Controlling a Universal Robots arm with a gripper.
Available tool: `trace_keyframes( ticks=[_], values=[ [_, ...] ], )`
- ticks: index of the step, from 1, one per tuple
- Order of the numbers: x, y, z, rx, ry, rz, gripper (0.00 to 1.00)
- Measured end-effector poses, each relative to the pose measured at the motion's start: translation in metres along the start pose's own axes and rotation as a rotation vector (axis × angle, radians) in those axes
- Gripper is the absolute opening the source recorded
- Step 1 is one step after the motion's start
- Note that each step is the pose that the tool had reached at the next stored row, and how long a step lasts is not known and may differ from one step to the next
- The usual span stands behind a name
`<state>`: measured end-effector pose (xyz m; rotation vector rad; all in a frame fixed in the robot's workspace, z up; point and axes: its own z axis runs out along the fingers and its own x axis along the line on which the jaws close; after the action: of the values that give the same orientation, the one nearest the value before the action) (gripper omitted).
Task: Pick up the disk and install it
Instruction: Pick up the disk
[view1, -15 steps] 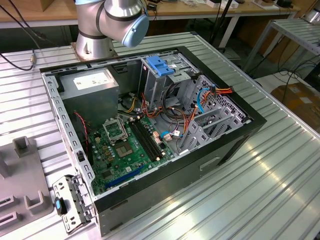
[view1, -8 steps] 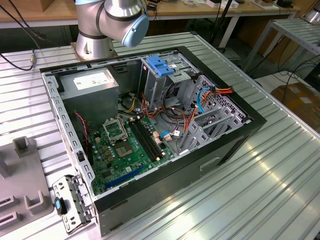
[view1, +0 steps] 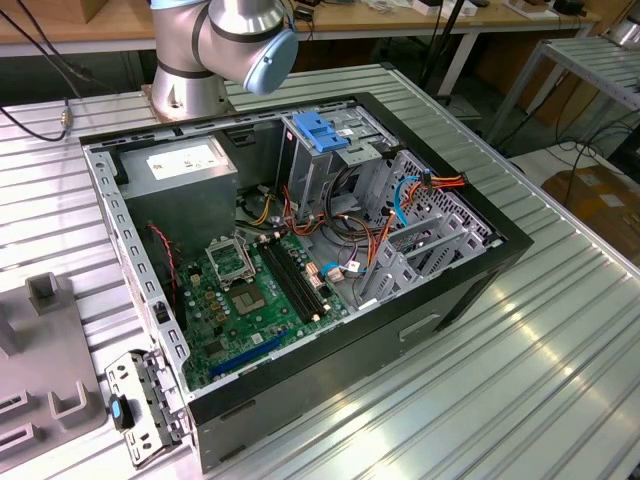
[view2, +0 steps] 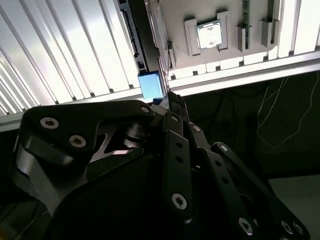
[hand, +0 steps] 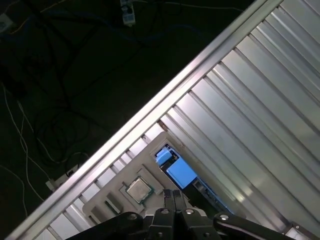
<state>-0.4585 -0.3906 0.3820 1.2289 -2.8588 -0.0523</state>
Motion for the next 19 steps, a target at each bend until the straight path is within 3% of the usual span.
trace_keyframes(
  ticks=[5, 13, 19],
  values=[
    [0.0, 0.0, 0.0, 0.0008, 0.0022, -0.052, 0.11],
    [0.0, 0.0, 0.0, 0.0025, 0.0074, -0.175, 0.11],
    [0.0, 0.0, 0.0, 0.0032, 0.0097, -0.229, 0.11]
  ],
)
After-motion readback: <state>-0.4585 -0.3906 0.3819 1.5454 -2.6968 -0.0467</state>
